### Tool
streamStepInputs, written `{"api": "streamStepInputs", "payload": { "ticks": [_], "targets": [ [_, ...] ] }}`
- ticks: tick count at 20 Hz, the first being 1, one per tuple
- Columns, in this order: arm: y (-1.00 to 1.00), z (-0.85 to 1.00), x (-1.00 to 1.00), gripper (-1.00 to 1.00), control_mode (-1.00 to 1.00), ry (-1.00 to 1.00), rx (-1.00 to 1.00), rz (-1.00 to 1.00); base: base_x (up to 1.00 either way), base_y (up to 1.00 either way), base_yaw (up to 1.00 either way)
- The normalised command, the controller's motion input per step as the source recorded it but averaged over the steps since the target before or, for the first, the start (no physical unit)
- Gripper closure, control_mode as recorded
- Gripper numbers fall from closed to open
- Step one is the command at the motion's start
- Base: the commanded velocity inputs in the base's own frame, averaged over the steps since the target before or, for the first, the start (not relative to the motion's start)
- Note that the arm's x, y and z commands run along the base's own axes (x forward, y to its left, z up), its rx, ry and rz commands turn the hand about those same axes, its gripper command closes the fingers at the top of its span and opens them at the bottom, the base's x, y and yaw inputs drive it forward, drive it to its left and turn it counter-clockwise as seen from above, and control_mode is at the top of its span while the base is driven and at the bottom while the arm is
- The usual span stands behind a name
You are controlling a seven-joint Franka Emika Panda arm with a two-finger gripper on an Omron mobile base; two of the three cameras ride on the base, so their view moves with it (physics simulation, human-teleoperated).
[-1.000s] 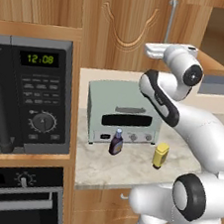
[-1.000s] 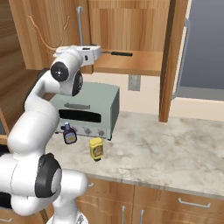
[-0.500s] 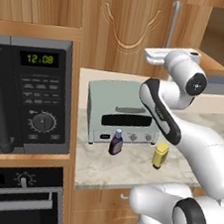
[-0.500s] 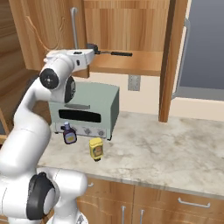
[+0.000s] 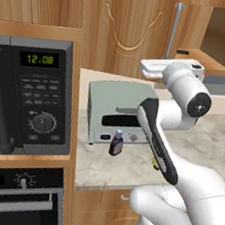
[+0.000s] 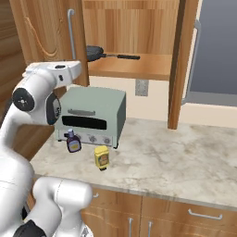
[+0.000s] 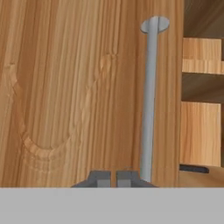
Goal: Pick the pan from the cabinet and place it on the stove. Then turn on the stove burner for the pan.
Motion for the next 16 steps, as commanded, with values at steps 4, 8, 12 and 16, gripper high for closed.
{"api": "streamStepInputs", "payload": {
  "ticks": [4, 8, 12, 16],
  "targets": [
    [0.5, 0.0, -0.95, 1.0, -1.0, 0.01, 0.0, 0.0, 0.0, 0.0, 0.0],
    [0.38, 0.04, -0.59, -1.0, -1.0, 0.0, 0.0, 0.0, 0.0, 0.0, 0.0],
    [-0.07, 0.13, -0.21, -1.0, -1.0, 0.01, 0.06, 0.0, 0.0, 0.0, 0.0],
    [-0.42, 0.37, -0.13, -1.0, -1.0, 0.13, 0.19, 0.0, 0.0, 0.0, 0.0]
  ]
}}
